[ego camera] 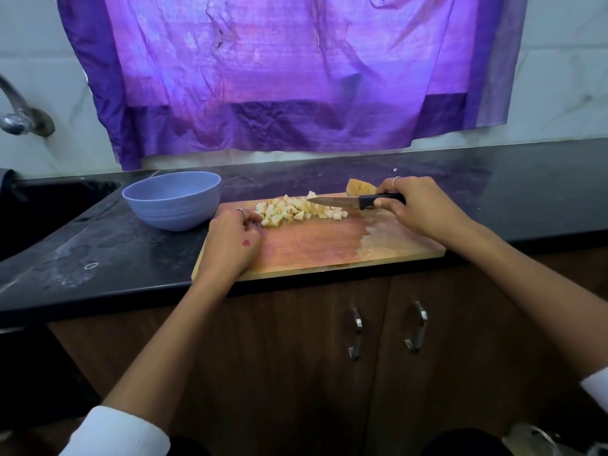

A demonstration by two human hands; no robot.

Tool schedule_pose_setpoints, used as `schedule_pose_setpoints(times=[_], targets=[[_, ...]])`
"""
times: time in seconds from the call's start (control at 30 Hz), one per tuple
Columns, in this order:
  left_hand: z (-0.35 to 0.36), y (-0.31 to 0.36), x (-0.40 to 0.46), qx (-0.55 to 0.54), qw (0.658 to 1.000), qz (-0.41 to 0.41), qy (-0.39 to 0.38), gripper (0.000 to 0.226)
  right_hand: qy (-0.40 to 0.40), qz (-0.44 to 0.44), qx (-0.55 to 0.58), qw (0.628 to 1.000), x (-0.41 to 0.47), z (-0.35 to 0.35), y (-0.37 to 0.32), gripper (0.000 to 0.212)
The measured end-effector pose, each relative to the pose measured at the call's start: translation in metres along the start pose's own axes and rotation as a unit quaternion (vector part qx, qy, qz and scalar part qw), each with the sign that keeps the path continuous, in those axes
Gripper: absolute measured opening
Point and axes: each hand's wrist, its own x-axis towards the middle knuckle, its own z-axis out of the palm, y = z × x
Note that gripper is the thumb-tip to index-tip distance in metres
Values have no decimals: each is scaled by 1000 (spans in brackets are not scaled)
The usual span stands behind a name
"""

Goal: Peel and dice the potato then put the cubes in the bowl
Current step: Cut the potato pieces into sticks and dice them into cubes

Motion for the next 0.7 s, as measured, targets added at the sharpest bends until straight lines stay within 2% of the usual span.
schedule_pose_setpoints(times=[0.07,0.23,0.37,0.47,0.6,0.7], targets=[[0,0,0,3,1000,3,3,27,0,-5,-3,1000,-3,-4,-3,18],[-1,3,-4,10,1000,14,12,28,-66,-9,-35,997,-6,2,-19,24],[-3,6,-7,16,999,41,15,24,-32,31,-5,999,-9,4,-25,25],[-5,7,-7,7,999,37,20,20,-51,28,-10,998,-20,2,-30,26],[-9,11,-9,-16,1000,20,10,15,1,-4,-24,1000,-38,0,-39,26],[-12,15,-9,-26,999,-3,-27,27,-10,-12,-20,1000,-46,-2,-41,28]])
